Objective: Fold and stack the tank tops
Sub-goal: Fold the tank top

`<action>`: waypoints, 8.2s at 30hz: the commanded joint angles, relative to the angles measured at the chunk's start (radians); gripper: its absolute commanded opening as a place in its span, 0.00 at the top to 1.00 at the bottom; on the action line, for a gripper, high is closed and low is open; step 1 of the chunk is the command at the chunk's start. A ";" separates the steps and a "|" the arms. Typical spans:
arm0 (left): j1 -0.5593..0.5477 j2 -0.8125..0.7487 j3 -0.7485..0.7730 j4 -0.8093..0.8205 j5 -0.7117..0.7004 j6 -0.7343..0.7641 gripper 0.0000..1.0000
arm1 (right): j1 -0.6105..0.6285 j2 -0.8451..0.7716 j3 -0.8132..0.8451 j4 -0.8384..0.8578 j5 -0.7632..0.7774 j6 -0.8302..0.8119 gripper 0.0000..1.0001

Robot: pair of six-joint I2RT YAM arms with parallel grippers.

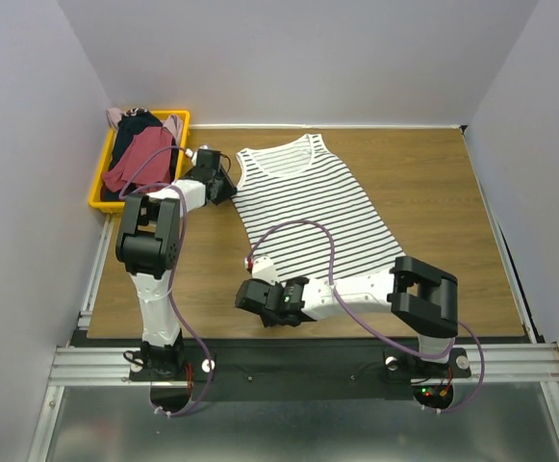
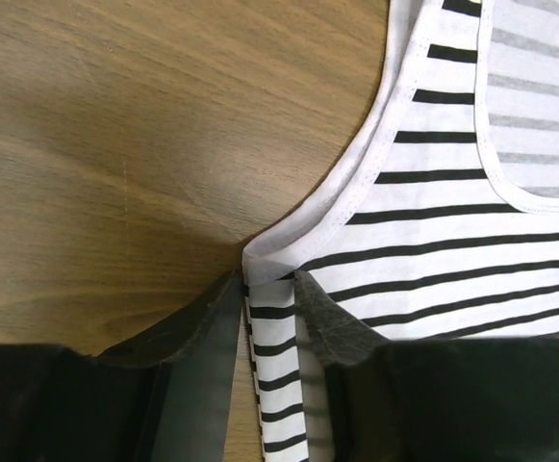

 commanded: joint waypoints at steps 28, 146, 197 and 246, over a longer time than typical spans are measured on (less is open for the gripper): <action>0.069 -0.172 0.009 -0.182 -0.290 -0.024 1.00 | 0.016 0.026 0.164 0.118 -0.236 -0.031 1.00; -0.512 -0.502 -0.388 0.014 -0.112 -0.114 0.71 | -1.001 0.161 0.253 0.359 -0.535 -0.238 0.42; -1.132 -0.215 -0.165 -0.300 -0.388 -0.209 0.52 | -0.976 0.797 1.036 0.371 -0.480 -0.247 0.90; -1.121 -0.909 -0.666 -0.300 -0.376 -0.561 1.00 | -1.037 0.301 0.539 0.368 -0.196 -0.301 0.39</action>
